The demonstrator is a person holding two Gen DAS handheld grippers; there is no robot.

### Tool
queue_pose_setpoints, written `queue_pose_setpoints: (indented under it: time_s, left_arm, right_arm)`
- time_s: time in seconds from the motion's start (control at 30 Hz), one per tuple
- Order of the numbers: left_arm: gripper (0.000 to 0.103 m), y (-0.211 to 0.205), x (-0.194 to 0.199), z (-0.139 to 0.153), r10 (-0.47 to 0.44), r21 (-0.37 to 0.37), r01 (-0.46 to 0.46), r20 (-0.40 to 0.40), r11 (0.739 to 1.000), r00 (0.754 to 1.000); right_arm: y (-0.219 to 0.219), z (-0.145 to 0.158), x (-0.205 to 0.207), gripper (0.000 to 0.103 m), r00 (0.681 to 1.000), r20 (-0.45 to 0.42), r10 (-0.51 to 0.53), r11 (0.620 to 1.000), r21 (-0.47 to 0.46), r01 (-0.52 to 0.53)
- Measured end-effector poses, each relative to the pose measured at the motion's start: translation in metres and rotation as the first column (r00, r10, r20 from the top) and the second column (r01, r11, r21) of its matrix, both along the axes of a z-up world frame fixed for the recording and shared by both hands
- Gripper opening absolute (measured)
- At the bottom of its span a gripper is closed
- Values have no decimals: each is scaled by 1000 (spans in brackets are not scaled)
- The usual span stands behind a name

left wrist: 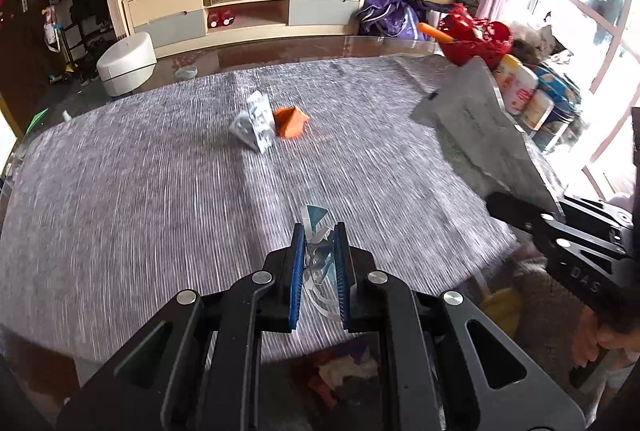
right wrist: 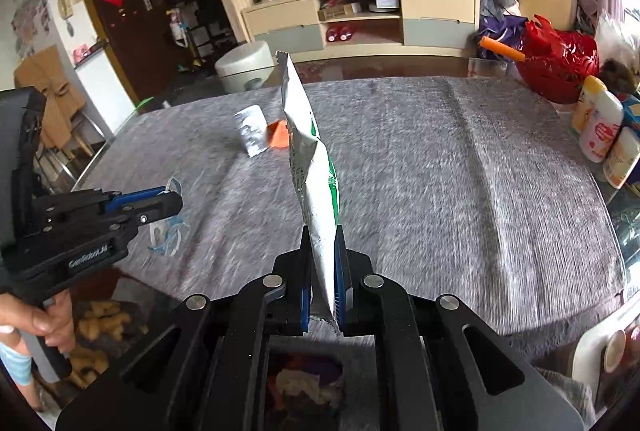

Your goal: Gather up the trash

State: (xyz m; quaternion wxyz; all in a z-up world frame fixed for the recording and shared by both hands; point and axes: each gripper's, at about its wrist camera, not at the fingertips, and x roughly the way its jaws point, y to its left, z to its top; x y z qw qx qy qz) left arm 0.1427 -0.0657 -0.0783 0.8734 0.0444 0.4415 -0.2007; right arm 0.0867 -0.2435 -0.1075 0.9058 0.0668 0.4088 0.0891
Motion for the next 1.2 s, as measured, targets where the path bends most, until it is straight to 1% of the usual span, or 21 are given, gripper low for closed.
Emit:
queue_pose_setpoints:
  time_s: [0.13,0.23,0.4,0.53,0.67,0.83,0.93,1.07,1.2]
  left_arm:
    - [13,9,-36,-9,-3,-26,3,-14,1000,1000]
    - [13,16,-58,-24,7,-33,-8,-36,999,999]
    - [13,31,-93,-66,29,-32,-33,-113,999,993]
    - [13,31,-113,-99,23,-16,-26,-179,1000,984]
    - [13,31,-127,-122,19,-12,-22,-221,1000,975]
    - [13,26,-139,-150,6,-17,-12,-285,1000,958]
    - [13,19,-143,-165,-10,-8,8,-316,1000,949]
    - [13,15,-143,-180,-22,-1,23,-348,1000,937]
    - [13,12,-143,-193,-33,8,39,-380,999,925]
  right_arm:
    - [8,-7,-24,11,1000,-19,13,1000,17,-13]
    - [15,-21,-42,11,998,-48,29,999,28,-28]
    - [29,-50,-67,11,992,-113,58,998,40,-54]
    - [35,-74,-83,11,984,-164,65,998,39,-59]
    - [37,-95,-97,11,973,-217,73,997,31,-68]
    - [38,-136,-102,11,943,-325,76,997,55,-62]
    - [37,-156,-103,11,926,-371,66,997,56,-49]
    - [37,-174,-98,11,911,-407,57,998,43,-43]
    - [32,-189,-92,11,893,-449,44,998,59,-19]
